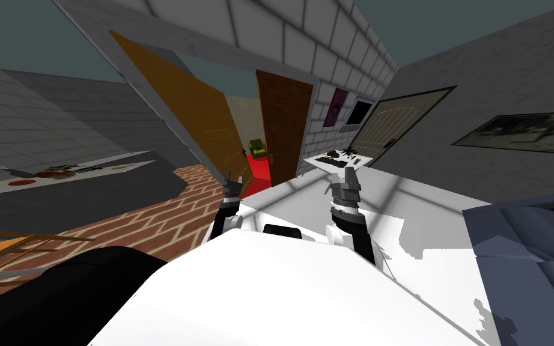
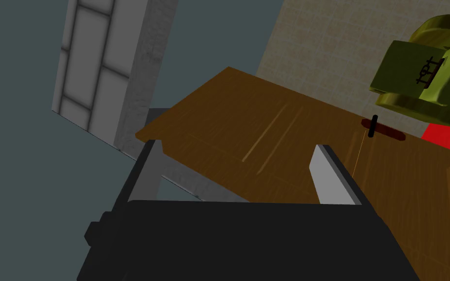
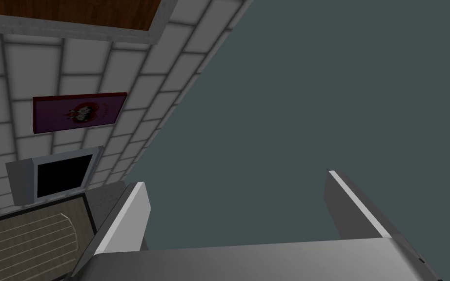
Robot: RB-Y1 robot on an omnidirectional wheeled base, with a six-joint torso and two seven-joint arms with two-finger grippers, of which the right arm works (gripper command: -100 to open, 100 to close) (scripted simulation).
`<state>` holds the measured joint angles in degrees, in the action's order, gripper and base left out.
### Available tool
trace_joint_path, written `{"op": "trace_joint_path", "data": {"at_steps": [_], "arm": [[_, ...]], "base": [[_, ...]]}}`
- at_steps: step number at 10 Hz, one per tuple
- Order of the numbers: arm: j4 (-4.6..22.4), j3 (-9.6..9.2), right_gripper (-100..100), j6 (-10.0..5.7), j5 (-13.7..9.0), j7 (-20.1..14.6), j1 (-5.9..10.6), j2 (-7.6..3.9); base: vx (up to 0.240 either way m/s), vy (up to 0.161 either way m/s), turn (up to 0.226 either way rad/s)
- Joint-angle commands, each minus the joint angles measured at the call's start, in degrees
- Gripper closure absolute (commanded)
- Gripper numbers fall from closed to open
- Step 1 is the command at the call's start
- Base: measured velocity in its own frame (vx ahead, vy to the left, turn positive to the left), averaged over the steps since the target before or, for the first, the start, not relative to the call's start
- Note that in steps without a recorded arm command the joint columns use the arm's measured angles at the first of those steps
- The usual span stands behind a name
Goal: Push the door open
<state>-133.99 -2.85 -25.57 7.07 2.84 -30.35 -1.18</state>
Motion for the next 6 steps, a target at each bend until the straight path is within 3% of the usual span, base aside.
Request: {"op": "trace_joint_path", "data": {"at_steps": [1, 6], "arm": [[1.4, -1.09, -100, 0.15, -0.1, -0.4, 0.90, -0.33], [6.7, -5.45, -100, 0.76, -0.6, -1.8, 4.51, -1.36]], "base": [[0.082, 0.007, -0.079], [0.207, 0.015, -0.075]]}}
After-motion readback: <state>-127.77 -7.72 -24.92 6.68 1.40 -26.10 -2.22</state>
